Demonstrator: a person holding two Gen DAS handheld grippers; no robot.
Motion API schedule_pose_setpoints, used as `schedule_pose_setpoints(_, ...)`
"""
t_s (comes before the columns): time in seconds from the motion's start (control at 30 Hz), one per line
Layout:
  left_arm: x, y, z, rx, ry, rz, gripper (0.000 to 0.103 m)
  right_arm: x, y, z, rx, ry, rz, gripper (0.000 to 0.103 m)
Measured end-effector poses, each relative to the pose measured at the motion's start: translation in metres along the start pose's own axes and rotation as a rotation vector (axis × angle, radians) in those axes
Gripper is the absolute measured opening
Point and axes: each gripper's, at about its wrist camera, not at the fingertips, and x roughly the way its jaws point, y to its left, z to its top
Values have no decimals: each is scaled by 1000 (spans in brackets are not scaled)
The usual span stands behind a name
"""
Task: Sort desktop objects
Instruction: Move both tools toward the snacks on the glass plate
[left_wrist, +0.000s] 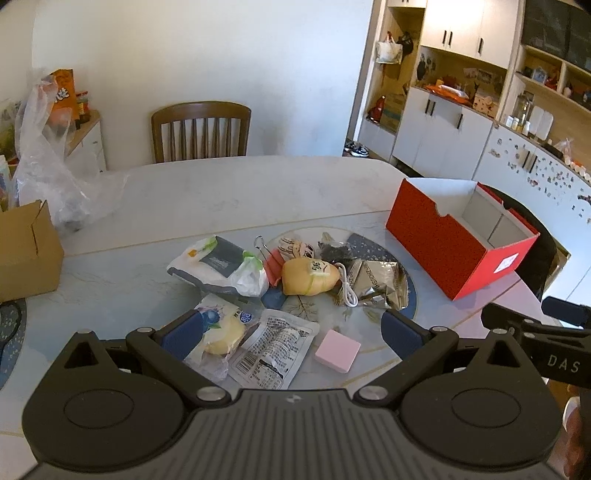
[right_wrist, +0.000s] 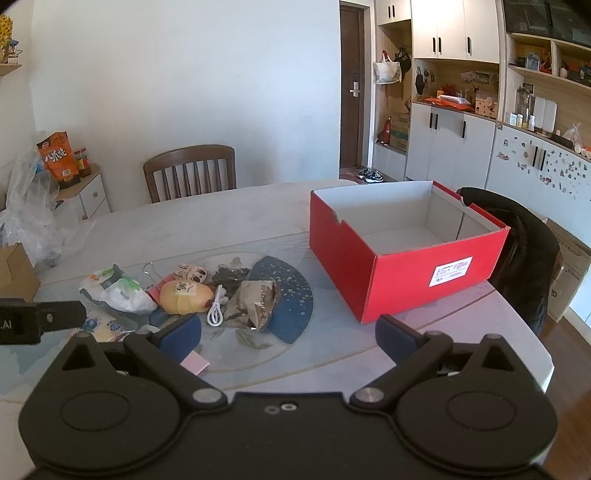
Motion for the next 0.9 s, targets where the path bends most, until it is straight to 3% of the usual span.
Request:
schedule_pose_setpoints(0.43, 12, 11, -2, 19, -20, 19, 103, 23, 6, 1, -37, -20, 6, 101)
schedule_pose_setpoints(0.63, 30, 26, -10, 11, -17, 84, 103, 51, 1, 2, -45, 17, 43, 100)
schedule_pose_setpoints(0.9, 70, 53, -15, -27, 28, 106, 102, 96, 2, 2, -92, 80, 90, 98)
